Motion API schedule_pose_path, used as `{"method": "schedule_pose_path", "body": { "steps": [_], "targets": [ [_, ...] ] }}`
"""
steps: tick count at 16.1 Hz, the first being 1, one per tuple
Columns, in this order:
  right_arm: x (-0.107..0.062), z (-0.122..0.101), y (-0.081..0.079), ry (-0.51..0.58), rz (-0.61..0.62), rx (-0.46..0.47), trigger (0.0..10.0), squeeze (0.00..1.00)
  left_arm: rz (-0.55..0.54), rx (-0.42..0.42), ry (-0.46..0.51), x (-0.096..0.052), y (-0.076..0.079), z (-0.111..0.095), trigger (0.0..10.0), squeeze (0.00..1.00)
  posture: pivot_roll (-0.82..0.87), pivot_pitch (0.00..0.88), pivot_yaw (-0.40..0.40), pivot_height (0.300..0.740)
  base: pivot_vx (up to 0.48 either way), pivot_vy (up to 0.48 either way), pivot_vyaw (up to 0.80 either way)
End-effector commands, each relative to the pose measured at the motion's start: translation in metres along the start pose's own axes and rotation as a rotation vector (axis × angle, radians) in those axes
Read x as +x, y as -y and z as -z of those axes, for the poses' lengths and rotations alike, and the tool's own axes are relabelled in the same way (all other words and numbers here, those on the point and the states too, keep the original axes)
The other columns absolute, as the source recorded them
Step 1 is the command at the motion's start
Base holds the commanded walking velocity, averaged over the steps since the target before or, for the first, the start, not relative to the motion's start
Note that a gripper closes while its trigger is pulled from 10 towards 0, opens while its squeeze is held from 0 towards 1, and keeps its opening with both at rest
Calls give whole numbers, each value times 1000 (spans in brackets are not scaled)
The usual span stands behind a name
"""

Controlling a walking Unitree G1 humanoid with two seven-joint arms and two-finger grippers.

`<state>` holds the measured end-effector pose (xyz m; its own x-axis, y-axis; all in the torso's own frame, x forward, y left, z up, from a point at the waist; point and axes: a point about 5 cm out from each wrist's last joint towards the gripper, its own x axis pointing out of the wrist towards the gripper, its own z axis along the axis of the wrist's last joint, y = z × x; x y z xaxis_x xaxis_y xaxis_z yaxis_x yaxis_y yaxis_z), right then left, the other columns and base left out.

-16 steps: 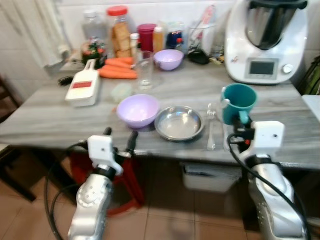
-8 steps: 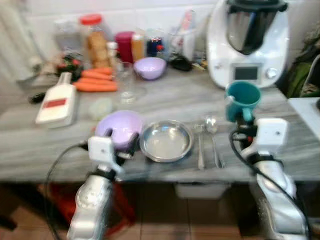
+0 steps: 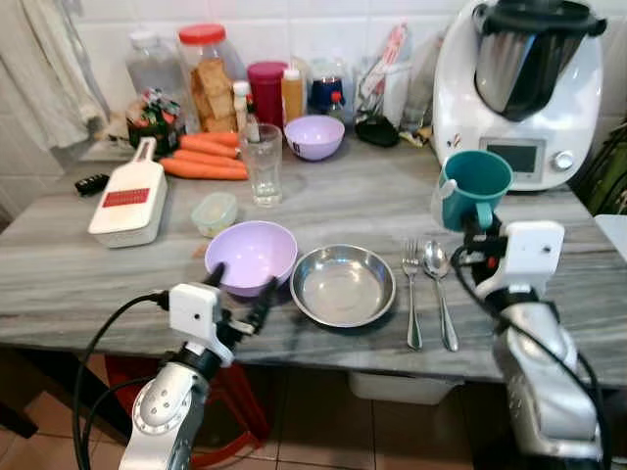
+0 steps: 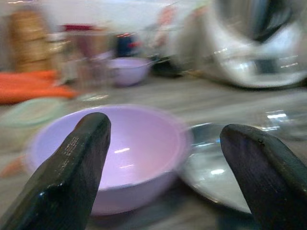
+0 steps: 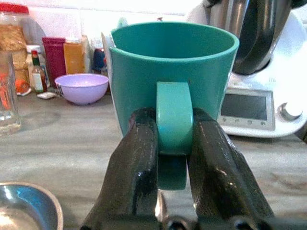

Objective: Setting the table

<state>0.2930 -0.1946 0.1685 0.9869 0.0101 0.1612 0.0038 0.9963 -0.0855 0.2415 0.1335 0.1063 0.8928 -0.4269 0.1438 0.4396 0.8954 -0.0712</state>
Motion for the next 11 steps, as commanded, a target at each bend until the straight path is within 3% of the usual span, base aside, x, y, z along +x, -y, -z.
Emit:
{"method": "schedule_pose_path", "body": {
  "steps": [1,7,11],
  "targets": [
    [8,-2,4,-7,-29,5,10000,0,106,-33,-11,-3,7,-3,10000,0,-74,24,42,740,0,0,0],
    [35,13,-9,-53,-252,-47,10000,0,268,-42,-35,-4,11,-6,10000,0,-53,34,37,740,0,0,0],
    [53,12,-22,-24,-338,-28,10000,0,269,-67,-42,-9,16,-7,10000,0,-40,68,46,740,0,0,0]
  ]
}}
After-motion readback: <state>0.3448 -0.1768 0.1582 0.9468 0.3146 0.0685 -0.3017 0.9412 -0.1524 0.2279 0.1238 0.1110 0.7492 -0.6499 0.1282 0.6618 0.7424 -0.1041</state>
